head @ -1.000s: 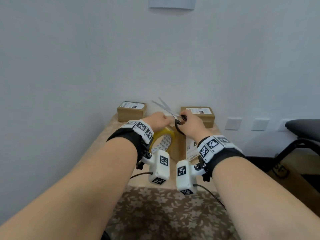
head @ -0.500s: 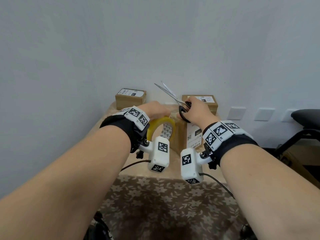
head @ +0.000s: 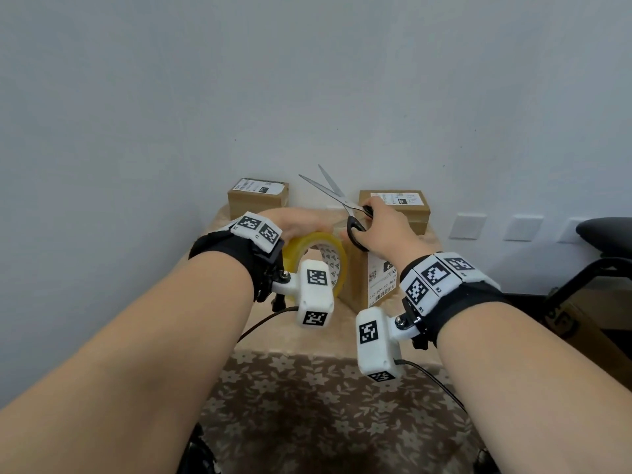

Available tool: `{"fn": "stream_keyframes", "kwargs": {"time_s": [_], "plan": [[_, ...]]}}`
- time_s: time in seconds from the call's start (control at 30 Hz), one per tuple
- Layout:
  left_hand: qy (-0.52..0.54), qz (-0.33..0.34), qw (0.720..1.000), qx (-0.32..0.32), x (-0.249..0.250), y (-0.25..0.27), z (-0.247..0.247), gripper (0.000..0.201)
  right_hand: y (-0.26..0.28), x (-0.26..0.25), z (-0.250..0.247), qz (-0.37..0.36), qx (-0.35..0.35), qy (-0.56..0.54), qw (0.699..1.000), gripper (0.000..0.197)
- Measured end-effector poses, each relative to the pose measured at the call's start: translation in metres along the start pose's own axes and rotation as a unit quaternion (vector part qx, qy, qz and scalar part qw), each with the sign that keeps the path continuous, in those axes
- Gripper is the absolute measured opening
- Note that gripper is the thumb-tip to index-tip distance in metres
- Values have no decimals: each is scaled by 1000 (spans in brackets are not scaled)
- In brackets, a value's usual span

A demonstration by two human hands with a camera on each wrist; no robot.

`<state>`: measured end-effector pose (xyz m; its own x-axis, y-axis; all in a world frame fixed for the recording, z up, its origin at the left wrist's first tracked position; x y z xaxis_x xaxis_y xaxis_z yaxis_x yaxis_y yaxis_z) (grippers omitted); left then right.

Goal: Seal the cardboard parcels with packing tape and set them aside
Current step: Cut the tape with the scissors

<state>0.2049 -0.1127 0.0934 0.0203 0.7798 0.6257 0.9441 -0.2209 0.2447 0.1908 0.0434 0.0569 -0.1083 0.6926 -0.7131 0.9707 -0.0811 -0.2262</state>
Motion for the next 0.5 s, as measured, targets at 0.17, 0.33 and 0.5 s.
{"fn": "stream_keyframes", "kwargs": {"time_s": [0.17,0.33,0.5], "plan": [[-110,50,992,35,-7,-7,3,52,1,4,-1,9,9,-5,1000,56],[-167,111,978,64,-13,-4,5,53,-3,5,3,24,13,-8,1000,56],[-272,149,945,104,-15,-3,13,51,-1,4,-3,16,-5,-12,1000,59]]}}
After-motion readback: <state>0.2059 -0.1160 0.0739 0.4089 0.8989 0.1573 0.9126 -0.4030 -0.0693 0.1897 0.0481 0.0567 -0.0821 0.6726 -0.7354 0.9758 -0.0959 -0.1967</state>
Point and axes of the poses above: each hand's wrist, its own y-axis away from the middle knuckle, its own z-axis out of the palm, x = y × z, the point moved 2 cm from there along -y, towards the middle knuckle, and after that the axes turned 10 degrees about -y, right-handed, at the moved point
